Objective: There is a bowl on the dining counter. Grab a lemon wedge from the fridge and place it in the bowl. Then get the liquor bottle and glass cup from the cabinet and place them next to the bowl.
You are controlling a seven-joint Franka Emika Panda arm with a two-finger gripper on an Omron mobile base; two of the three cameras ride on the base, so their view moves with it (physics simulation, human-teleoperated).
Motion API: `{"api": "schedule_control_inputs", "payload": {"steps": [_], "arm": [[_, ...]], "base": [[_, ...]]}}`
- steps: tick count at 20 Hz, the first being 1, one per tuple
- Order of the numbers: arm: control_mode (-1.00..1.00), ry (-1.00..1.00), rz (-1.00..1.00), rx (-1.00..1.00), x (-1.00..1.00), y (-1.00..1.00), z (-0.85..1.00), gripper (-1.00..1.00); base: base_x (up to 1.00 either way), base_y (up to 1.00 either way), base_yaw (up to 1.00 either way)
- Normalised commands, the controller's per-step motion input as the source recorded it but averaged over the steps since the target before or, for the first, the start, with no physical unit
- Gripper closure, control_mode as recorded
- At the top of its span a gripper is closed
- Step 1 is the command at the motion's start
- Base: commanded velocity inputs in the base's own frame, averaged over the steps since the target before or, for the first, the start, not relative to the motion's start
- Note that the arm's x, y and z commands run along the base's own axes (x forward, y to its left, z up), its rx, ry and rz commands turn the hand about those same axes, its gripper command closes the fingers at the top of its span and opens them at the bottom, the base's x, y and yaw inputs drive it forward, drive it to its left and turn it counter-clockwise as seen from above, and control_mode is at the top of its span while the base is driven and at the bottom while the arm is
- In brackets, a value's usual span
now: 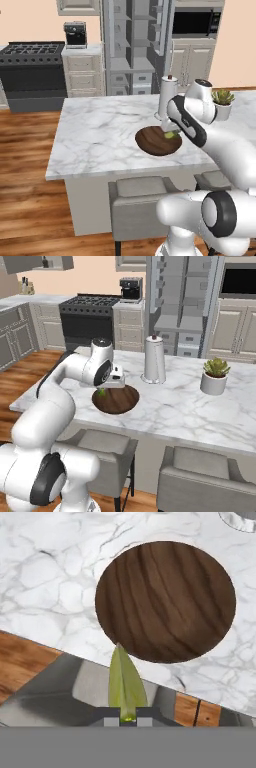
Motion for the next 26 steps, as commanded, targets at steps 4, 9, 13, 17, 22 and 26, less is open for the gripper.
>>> {"api": "schedule_control_inputs", "payload": {"steps": [4,9,13,17,22,26], "arm": [[-1.00,0.06,0.00,-0.03,0.56,0.00,-0.34,1.00],[-1.00,0.05,0.00,-0.01,0.53,0.00,-0.35,1.00],[-1.00,0.02,0.00,0.00,0.54,0.00,-0.37,1.00],[-1.00,0.02,0.00,0.00,0.45,0.00,-0.38,1.00],[-1.00,0.02,0.00,0.00,0.36,-0.01,-0.39,1.00],[-1.00,0.03,0.00,0.00,0.44,0.00,-0.37,1.00]], "base": [[0.00,0.00,0.00],[0.00,0.00,0.00],[0.00,0.00,0.00],[0.00,0.00,0.00],[0.00,0.00,0.00],[0.00,0.00,0.00]]}}
